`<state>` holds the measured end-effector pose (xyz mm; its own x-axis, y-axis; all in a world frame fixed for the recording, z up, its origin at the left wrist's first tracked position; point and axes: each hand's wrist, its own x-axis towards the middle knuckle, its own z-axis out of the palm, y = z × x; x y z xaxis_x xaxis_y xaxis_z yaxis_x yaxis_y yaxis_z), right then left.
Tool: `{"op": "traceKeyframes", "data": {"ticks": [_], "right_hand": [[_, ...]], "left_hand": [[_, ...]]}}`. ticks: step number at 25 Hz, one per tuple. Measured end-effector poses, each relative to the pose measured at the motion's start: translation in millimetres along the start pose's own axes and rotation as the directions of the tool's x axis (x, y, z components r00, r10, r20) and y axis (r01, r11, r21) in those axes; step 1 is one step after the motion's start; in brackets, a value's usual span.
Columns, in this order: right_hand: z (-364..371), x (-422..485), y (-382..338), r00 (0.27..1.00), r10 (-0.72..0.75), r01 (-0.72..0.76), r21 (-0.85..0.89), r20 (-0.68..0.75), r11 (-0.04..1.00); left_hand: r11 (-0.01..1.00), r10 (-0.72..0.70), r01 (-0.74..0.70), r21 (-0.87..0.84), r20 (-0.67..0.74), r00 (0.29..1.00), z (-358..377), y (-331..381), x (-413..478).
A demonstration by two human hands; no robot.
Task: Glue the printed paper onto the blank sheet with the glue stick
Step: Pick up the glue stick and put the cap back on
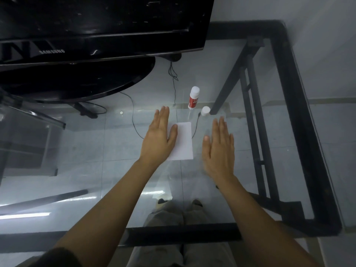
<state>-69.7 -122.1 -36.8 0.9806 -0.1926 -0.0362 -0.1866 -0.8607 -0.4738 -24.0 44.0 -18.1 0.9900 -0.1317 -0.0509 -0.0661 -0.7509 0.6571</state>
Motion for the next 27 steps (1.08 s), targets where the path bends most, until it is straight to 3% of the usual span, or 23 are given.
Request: {"op": "traceKeyframes", "data": {"ticks": [2,6,14,17,19,22,24,27], "right_hand": [[-3,4,13,0.995,0.087,-0.083,-0.086,0.048,0.993],[-3,13,29,0.984,0.095,-0.057,-0.241,0.148,0.969],[0,15,30,0.97,0.109,-0.037,-0.308,0.219,0.951],[-26,24,15,0.974,0.074,-0.045,-0.137,0.212,0.99],[-52,29,-4,0.998,0.03,-0.035,0.077,0.06,0.996],[-91,45,-38,0.999,0.027,-0.01,0.433,-0.033,0.901],[-124,52,-74,0.999,0.029,-0.037,0.598,0.022,0.801],[-158,53,-115,0.988,-0.025,-0.09,0.703,0.151,0.706]], "left_hand": [[0.995,-0.012,0.011,-0.096,-0.015,1.0,-2,13,26],[0.975,0.001,0.011,-0.222,0.053,0.999,5,26,67],[0.941,0.009,0.006,-0.337,0.043,0.999,9,30,82],[0.879,-0.016,0.045,-0.475,0.065,0.998,-16,44,68],[0.825,-0.022,0.053,-0.562,0.062,0.998,-39,54,53],[0.776,-0.01,0.011,-0.63,0.005,1.0,-64,65,35],[0.76,0.005,-0.074,-0.645,-0.108,0.994,-89,79,26],[0.744,0.046,-0.176,-0.644,-0.213,0.976,-120,103,15]]}}
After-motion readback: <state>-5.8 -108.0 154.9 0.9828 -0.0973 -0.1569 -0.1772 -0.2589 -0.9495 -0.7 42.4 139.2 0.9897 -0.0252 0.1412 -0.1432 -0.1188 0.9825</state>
